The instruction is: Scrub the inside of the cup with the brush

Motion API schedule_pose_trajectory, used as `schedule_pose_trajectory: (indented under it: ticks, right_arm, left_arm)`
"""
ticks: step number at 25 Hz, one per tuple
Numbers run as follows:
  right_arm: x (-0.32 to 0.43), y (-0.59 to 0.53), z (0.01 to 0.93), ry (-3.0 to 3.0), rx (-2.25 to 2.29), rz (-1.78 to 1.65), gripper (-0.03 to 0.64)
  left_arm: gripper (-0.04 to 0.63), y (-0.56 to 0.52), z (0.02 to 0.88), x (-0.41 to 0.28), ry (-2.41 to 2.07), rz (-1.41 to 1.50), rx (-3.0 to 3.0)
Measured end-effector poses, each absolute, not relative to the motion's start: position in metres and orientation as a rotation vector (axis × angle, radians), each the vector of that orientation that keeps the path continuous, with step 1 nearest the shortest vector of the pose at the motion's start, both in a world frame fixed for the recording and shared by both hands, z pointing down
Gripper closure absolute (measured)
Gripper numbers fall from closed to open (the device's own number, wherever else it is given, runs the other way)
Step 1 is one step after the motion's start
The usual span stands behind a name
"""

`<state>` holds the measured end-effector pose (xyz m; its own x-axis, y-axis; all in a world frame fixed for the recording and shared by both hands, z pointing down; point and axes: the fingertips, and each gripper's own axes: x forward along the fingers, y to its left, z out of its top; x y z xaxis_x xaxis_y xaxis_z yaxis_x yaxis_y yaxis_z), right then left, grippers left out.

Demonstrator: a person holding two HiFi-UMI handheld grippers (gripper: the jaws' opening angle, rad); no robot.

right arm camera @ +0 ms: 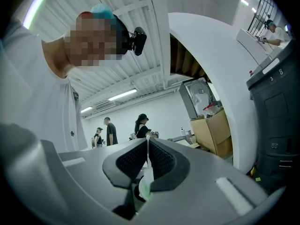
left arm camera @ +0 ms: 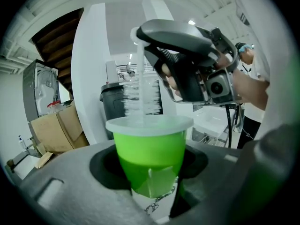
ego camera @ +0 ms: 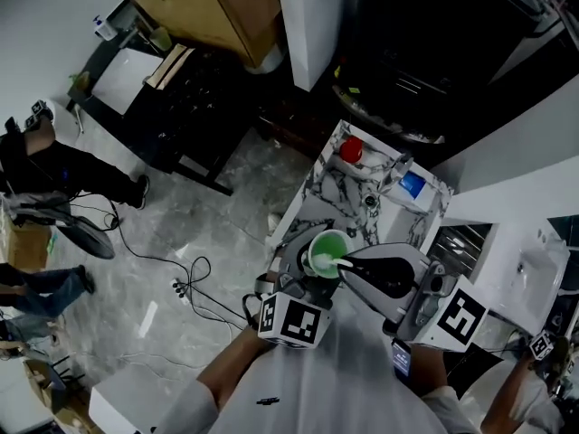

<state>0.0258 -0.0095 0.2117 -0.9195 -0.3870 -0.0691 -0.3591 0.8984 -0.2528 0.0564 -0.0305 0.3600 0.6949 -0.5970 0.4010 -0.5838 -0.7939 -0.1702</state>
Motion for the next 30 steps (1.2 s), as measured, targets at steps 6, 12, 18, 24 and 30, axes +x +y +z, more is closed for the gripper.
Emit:
schedule_pose_trajectory:
  ticks: [6,12,18,24,30]
  right_arm:
    - [0.039,0.004,0.223,3.002,-0.587,-0.382,0.598]
    - [0.06,-0.001,0.23,3.021,-0.662,-0.387,0.598]
    - [0.075,-0.021,0.237,3.043,-0.838,-0.279,0.597]
    - [0.063,-0.042,0.23,2.94,-0.836,-0.332,0.598]
    - [0.044,-0.033,0.228,2.927,-0.685,-0.382,0.598]
  left_arm:
    - [0.356,-0.032,0.36,0.052,1.014,-0.685,-2.874]
    - [0.354,-0.032,0.356,0.064,0.975,-0.674,-2.885]
    - [0.356,-0.031,0.348,0.068,0.957,-0.649,-2.877]
    - [0.355,-0.037,0.342,0.07,0.976,-0.656,-2.874]
    - [0.356,-0.041,0.342,0.071,1.009,-0.643,-2.865]
